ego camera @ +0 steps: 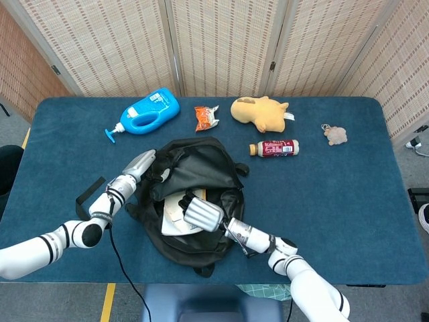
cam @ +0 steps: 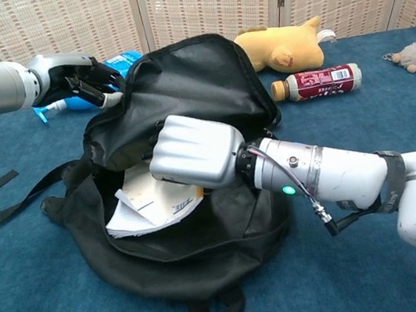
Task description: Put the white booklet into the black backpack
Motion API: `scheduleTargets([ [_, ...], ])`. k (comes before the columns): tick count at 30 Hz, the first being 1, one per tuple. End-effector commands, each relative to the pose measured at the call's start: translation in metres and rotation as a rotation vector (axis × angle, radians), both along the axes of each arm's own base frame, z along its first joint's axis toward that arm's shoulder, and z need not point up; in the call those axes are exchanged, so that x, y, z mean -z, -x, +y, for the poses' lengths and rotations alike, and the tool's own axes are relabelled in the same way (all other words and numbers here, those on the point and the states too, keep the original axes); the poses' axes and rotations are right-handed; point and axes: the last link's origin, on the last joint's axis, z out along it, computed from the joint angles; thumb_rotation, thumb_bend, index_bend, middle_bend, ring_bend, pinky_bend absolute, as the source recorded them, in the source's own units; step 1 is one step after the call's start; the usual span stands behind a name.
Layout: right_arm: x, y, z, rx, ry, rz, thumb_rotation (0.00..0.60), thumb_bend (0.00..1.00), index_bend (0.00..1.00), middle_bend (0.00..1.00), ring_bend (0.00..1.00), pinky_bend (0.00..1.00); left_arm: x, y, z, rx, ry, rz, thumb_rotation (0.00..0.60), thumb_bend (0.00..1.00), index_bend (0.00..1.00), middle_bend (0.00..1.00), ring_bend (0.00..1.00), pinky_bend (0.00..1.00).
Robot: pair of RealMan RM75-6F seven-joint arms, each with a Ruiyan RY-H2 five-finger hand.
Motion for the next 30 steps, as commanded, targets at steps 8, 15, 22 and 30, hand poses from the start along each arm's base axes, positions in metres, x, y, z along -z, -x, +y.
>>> scheduleTargets([
  [8,-0.001,0.008,0.005,0.028,0.05,-0.008,0.6,0.37,0.28,0.23,0.31,0.24,0.0,0.0,0.0,0.004,0.002,0.002,0.6,0.58,0.5,0.27,0.2,0.01],
  [15,-0.005,0.02,0.01,0.058,0.051,0.002,0.6,0.2,0.06,0.14,0.21,0.21,-0.001,0.002,0.0,-0.002,0.002,0.006,0.6,0.58,0.49,0.27,0.2,0.01],
  [22,-0.018,0.03,0.015,0.054,0.055,-0.008,0.6,0.12,0.01,0.12,0.2,0.19,0.0,0.003,-0.001,-0.003,0.006,0.013,0.6,0.58,0.46,0.27,0.2,0.01],
  [30,-0.054,0.05,0.024,0.042,0.067,-0.044,0.6,0.08,0.0,0.12,0.19,0.17,0.002,0.002,-0.003,0.008,0.014,0.032,0.6,0.58,0.42,0.26,0.19,0.01],
])
